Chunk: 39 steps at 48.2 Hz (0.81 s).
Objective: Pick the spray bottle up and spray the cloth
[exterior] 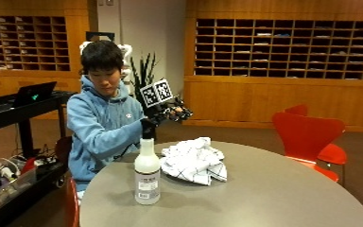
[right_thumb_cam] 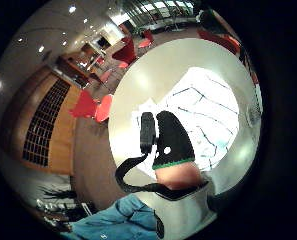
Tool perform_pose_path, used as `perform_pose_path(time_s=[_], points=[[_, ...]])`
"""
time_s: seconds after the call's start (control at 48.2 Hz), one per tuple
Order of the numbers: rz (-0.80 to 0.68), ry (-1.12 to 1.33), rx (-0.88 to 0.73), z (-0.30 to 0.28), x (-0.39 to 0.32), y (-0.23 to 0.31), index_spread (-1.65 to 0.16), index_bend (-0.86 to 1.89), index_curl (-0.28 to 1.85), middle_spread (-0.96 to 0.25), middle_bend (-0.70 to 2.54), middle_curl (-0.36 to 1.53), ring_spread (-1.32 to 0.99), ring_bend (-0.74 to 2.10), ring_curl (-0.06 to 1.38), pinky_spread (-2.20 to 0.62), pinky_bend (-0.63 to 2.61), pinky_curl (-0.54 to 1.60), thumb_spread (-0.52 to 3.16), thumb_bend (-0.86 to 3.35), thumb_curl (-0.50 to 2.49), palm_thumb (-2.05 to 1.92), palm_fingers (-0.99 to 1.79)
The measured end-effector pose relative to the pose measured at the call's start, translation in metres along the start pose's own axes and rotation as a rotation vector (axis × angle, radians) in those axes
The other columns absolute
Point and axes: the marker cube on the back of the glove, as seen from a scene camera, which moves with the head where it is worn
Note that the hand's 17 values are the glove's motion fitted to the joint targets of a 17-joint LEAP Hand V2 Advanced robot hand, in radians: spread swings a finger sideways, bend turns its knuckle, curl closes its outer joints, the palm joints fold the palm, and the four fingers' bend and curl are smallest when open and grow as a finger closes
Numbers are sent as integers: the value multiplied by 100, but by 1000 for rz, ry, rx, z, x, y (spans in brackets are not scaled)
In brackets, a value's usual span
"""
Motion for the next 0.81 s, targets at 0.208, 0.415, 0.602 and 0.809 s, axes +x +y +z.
perform_pose_path(time_s=[0.208, 0.415, 0.602, 0.809], points=[[39, -90, 111, -11, 15, 6, -25, 24, 21, -1, 25, 17, 10, 26, 14, 19, 34, 18, 87, 26, 17, 48, 56], [124, -163, 240, -23, 35, 17, -27, 17, 27, -1, 24, 23, 10, 25, 19, 22, 30, 23, 106, 21, 24, 52, 61], [228, -286, 403, -32, 71, 22, -26, 14, 28, -1, 23, 27, 11, 25, 22, 22, 30, 26, 111, 15, 28, 56, 58], [410, -426, 605, -22, 115, 32, -25, 13, 28, -1, 22, 31, 10, 27, 25, 23, 30, 29, 113, 11, 33, 61, 57]])
